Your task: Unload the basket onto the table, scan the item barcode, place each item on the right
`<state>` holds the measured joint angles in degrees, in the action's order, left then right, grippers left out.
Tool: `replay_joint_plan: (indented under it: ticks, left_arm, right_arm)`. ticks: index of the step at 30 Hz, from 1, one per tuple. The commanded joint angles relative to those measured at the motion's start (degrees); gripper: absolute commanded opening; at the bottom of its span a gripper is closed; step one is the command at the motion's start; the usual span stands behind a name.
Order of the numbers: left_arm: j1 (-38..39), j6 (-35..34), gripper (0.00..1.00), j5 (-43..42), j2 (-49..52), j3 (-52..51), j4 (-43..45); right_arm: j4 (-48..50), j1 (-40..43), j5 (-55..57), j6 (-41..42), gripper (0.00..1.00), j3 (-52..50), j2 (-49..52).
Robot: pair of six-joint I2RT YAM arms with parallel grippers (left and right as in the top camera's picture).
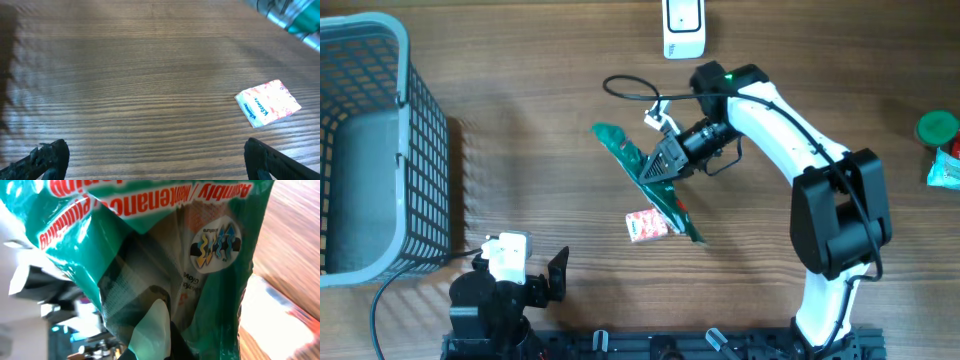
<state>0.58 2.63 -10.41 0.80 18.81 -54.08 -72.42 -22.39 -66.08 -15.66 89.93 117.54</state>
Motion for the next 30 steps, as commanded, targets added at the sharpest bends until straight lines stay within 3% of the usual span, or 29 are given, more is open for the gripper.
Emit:
replay_joint_plan:
  ticks: [1,4,7,9,13,20,25,30]
  left_arm:
    - [-0.3,-0.3,1.0,-0.7,-0.4,-0.1,0.0]
    - [-0.3,-0.3,1.0,-0.7,-0.4,-0.1,0.0]
    - [-0.3,-0.3,1.0,-0.7,-0.4,-0.1,0.0]
    - [-0.3,-0.3,1.0,-0.7,-0.4,-0.1,0.0]
    - [-0.3,-0.3,1.0,-0.7,-0.4,-0.1,0.0]
    - [-0.3,-0.3,1.0,-0.7,-0.4,-0.1,0.0]
    - [-0.3,-0.3,1.0,-0.7,-0.4,-0.1,0.0]
    - [-0.3,-0.3,1.0,-0.7,-0.4,-0.1,0.0]
  right_arm:
    - [0.4,-0.5,-8.3,-5.9,0.04,-0.4,-1.5]
    - [4.8,-0.9,7.2,-5.7,0.04,-0.4,-1.5]
    - [8.3,-2.3,31.1,9.4,0.04,-0.8,-1.5]
    - [8.1,-3.3,36.5,12.3,0.04,-0.9,-1.5]
    - [8.4,-6.5,39.0,12.3,0.04,-2.3,-1.5]
    - [9.8,-12.9,49.4,20.4,0.04,-7.6,-1.5]
    - [8.1,-15.2,48.7,22.3,0.05,-7.9,-1.8]
    - [6.1,-15.3,45.6,22.8,0.14,-5.9,-3.3]
